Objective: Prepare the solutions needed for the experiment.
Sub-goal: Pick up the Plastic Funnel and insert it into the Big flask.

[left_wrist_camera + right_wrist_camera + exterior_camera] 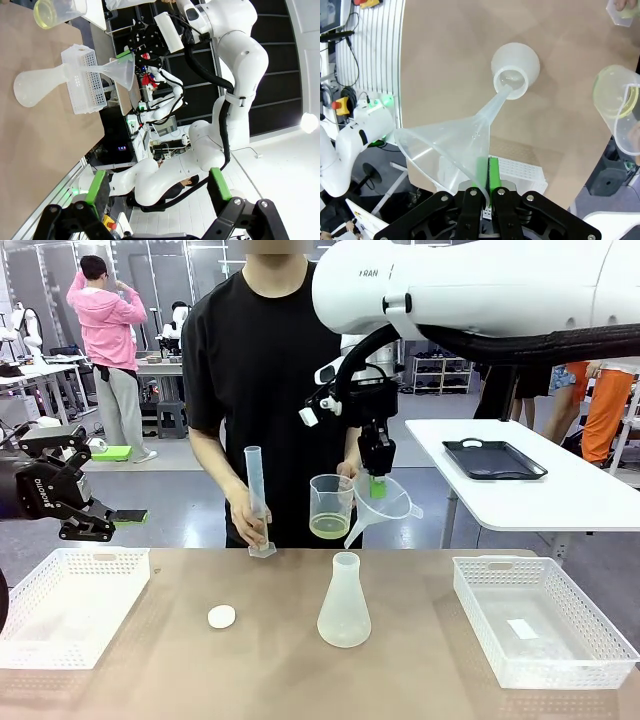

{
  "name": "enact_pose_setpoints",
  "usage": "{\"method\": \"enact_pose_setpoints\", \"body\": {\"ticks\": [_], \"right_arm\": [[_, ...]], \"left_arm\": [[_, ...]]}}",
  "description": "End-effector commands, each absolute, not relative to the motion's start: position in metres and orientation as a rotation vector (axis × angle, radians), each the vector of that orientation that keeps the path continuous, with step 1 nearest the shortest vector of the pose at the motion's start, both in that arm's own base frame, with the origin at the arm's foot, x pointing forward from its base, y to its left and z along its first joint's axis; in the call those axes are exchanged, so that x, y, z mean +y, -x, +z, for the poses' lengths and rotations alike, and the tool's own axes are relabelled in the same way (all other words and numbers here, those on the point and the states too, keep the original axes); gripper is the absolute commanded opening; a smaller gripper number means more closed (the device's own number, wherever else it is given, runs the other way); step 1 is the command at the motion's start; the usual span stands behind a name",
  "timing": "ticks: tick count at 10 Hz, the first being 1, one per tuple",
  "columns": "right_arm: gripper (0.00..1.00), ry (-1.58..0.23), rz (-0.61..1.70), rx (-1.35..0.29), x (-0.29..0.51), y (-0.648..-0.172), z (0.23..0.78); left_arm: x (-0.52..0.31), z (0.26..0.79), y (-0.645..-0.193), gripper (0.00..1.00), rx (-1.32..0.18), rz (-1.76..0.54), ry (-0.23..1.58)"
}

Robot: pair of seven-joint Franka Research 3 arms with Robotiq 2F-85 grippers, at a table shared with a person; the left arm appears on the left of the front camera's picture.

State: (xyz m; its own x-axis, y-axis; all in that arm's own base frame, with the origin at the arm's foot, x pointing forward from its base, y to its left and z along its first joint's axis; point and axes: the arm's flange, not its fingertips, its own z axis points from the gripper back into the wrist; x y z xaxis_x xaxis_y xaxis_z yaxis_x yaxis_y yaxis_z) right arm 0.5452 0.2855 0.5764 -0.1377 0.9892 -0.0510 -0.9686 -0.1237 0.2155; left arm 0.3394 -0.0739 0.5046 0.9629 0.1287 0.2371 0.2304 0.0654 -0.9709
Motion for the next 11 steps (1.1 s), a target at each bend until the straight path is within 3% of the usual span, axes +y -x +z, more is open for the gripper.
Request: {"method": "enact_pose_setpoints", "body": {"ticks": [1,7,11], "right_arm": [[0.04,-0.112,1.722,0.248,0.292,-0.554,0.576],[0.04,-0.046,1.749,0.370,0.311,-0.564,0.560],[0.04,-0.052,1.785,0.362,0.326,-0.570,0.549]], "left_arm": [[-0.077,0.508,-0.339,1.00,-0.294,-0.074,1.535],[-0.077,0.508,-0.339,1.00,-0.294,-0.074,1.535],[-0.077,0.508,-0.339,1.00,-0.294,-0.074,1.535]]}}
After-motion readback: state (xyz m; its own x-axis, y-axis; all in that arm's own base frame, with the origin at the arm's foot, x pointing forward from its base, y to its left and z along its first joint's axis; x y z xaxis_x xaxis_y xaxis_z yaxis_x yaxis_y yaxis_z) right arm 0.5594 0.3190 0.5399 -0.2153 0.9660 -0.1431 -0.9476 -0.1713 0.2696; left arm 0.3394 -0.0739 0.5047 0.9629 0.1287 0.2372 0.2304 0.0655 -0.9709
